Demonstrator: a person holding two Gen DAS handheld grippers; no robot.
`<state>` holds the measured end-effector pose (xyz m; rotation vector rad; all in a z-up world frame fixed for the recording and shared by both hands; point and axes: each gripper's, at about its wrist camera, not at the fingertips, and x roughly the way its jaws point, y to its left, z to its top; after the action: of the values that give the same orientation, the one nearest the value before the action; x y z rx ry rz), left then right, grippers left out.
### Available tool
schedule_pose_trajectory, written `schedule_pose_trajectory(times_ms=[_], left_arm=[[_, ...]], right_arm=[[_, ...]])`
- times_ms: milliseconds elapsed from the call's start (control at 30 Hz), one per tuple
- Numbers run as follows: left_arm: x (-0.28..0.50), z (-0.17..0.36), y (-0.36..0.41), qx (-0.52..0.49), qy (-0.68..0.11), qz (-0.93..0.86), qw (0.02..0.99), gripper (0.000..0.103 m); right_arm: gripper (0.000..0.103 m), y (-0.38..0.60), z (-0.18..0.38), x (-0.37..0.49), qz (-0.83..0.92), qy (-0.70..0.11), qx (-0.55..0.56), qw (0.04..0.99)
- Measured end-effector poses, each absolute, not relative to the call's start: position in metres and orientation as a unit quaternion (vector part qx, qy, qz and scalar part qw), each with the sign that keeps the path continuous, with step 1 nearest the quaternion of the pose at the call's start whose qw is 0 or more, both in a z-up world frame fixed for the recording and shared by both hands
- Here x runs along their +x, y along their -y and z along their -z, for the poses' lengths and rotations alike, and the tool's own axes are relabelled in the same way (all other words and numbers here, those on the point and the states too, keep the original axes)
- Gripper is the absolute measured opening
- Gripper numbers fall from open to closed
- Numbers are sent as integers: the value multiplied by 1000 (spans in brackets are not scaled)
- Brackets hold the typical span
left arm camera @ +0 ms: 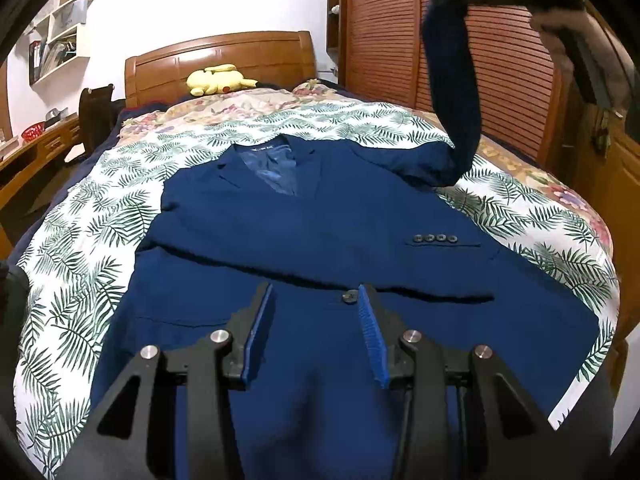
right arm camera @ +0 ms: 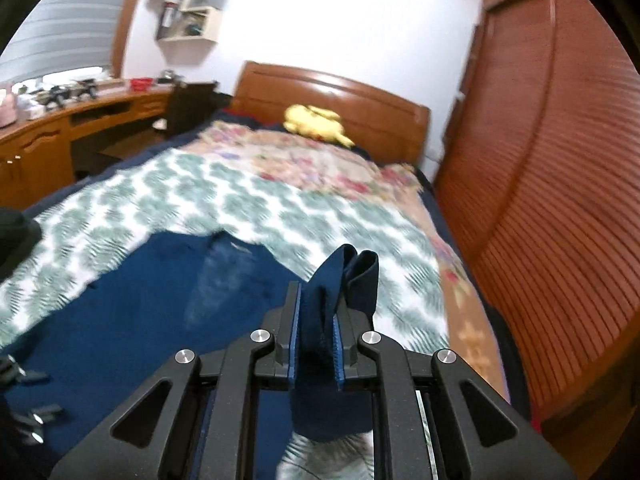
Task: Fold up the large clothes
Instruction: 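Lift the sleeve with the right gripper and carry it across the jacket front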
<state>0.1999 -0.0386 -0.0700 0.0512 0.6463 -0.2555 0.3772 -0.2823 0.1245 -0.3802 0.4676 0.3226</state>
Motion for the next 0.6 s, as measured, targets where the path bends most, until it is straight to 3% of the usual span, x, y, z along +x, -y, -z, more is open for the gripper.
schedule_pose_trajectory(times_ms=[400,600], left_arm=[[195,65,13,8,-308,105,945,41],[192,63,3,7,-305,94,948,41]], right_arm=[[10,191,-154,336,-247,-169,-210,931],[10,165,-127,317,-278,-180,-234,914]])
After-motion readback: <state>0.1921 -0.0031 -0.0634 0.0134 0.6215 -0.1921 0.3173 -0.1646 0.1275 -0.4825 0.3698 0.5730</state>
